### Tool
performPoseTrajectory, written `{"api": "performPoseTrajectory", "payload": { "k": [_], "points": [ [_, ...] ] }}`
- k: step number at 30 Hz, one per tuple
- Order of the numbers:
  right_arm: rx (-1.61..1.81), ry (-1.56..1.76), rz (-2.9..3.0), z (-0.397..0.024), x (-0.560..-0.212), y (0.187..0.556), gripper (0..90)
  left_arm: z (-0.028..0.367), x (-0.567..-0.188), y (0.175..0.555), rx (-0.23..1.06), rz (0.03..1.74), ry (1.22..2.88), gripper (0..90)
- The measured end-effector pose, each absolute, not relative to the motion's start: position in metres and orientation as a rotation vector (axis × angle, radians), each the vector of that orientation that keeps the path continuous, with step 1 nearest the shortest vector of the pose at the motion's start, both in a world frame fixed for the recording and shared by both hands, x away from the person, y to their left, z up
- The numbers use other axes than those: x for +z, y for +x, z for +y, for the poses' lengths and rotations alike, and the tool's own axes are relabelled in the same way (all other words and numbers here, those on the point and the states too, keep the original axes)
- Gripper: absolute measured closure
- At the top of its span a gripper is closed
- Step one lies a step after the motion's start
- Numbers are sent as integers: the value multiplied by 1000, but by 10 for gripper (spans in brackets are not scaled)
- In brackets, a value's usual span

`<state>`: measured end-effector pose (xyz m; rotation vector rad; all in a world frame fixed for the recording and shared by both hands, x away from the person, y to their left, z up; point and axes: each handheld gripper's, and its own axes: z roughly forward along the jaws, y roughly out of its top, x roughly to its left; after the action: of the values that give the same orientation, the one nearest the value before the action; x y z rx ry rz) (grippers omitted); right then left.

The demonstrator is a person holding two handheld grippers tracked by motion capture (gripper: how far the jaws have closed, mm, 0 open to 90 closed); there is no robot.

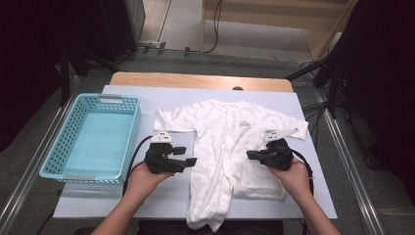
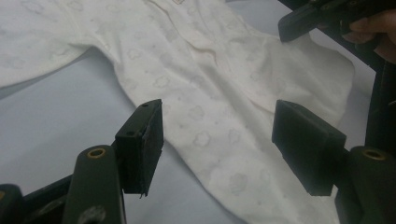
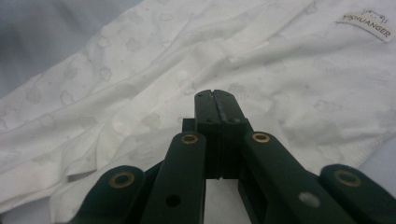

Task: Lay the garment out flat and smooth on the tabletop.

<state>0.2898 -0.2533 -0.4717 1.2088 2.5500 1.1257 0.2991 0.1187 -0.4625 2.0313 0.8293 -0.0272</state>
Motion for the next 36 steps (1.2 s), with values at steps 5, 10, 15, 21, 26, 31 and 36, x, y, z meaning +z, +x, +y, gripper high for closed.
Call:
{"api": "performPoseTrajectory", "payload": {
  "k": [5,10,15,21,26,31,36],
  "points": [
    [1140,1197,2556,-248,-470,303,876,126,-463,294,-13,858,2021,342],
    [1131,1180,2564,-242,-470,313,876,132,-464,289,-6,876,2019,342],
    [1111,1163,2569,-237,-470,325,876,135,-466,284,-5,890,2015,342],
    [1090,1164,2578,-231,-471,337,876,136,-468,280,-7,896,2020,342],
    [1084,1178,2562,-229,-470,346,876,140,-468,277,1,908,2018,342],
    [1088,1205,2536,-229,-473,355,874,141,-468,276,4,911,2017,342],
    [1078,1174,2561,-231,-481,355,681,140,-468,276,3,905,2020,342]
  ]
}}
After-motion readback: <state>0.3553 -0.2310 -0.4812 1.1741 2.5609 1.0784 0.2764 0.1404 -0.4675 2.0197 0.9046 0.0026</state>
